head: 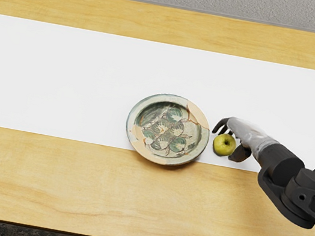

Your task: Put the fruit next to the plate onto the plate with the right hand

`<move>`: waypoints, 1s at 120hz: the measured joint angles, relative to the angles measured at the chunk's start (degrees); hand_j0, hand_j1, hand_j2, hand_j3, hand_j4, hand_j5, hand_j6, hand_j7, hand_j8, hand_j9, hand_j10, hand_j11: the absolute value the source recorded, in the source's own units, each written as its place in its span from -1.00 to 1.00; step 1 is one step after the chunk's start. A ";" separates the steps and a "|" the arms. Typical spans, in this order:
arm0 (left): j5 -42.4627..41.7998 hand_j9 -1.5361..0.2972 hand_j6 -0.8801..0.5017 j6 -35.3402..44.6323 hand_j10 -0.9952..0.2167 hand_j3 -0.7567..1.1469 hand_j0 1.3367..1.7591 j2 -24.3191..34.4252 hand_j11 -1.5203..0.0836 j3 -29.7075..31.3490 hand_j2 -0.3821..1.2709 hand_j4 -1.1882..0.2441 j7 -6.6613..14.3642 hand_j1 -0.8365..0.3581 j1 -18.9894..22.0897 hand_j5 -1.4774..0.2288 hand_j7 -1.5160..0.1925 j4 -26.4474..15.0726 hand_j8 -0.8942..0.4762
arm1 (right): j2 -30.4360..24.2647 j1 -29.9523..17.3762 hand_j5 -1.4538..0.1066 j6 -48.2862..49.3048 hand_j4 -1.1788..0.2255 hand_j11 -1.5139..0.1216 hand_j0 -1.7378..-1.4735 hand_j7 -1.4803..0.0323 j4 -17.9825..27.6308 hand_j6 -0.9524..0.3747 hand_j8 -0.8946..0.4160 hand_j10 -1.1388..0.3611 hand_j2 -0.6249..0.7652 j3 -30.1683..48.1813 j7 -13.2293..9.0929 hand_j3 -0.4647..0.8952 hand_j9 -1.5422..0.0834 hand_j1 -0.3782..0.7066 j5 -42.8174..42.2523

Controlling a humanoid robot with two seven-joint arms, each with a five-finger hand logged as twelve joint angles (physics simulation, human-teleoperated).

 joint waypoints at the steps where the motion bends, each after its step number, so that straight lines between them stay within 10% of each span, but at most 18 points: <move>1: 0.00 0.66 0.26 0.00 0.63 -0.21 0.52 0.00 0.88 0.00 -0.54 0.65 0.00 0.97 0.00 0.72 0.76 0.00 0.29 | 0.00 -0.01 0.11 0.00 0.02 0.13 -0.39 0.18 0.00 -0.24 -0.34 -0.10 -0.22 0.00 0.00 -0.32 0.17 0.05 -0.01; 120: 0.01 0.66 0.26 0.00 0.63 -0.21 0.52 0.00 0.88 -0.01 -0.54 0.65 0.00 0.97 0.00 0.72 0.76 0.00 0.29 | 0.21 -0.47 -0.37 0.09 -0.16 -0.33 -0.30 -0.29 -0.90 -0.18 -0.26 -0.43 0.11 0.25 -0.06 -0.32 -0.29 0.12 -0.24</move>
